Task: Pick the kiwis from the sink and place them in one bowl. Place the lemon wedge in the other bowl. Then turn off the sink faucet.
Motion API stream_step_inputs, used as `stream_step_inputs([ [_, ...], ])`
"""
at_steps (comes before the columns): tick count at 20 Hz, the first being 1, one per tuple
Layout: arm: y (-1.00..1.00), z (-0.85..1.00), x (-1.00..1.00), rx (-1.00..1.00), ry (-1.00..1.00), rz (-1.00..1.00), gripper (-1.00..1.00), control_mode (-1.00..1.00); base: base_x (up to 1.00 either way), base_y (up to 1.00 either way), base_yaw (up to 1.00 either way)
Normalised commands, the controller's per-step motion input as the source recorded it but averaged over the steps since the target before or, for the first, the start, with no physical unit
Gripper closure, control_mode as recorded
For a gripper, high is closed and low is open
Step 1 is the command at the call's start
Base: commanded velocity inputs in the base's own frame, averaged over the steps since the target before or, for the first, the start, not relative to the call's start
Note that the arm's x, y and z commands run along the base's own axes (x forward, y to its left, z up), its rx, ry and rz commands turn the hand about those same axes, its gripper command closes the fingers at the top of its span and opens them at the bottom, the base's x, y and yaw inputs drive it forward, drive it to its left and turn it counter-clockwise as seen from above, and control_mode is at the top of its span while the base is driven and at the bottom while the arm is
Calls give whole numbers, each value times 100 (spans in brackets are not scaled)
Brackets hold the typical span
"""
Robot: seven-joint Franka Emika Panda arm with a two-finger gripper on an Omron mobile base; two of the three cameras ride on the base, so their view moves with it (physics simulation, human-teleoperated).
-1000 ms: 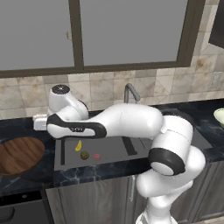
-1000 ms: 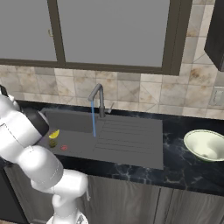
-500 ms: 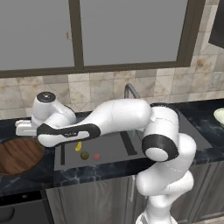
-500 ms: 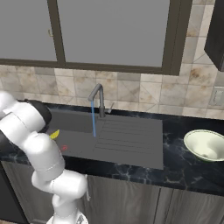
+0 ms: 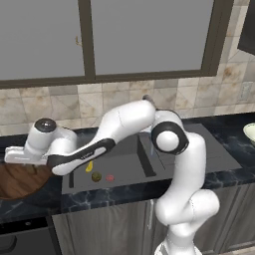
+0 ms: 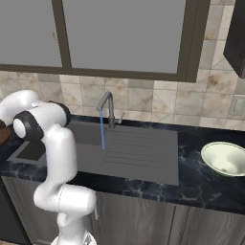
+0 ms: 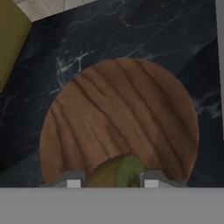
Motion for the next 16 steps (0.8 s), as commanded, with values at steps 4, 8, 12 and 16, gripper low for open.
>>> stream_step_inputs([
  [4, 34, 15, -1, -2, 0, -2, -100, -100, 0, 0, 0],
  [8, -1, 81, -3, 0, -3, -3, -100, -100, 0, 0, 0],
  [12, -37, 49, 0, 0, -3, -6, -100, -100, 0, 0, 0],
  [16, -99, 12, -3, 0, -4, -4, -100, -100, 0, 0, 0],
])
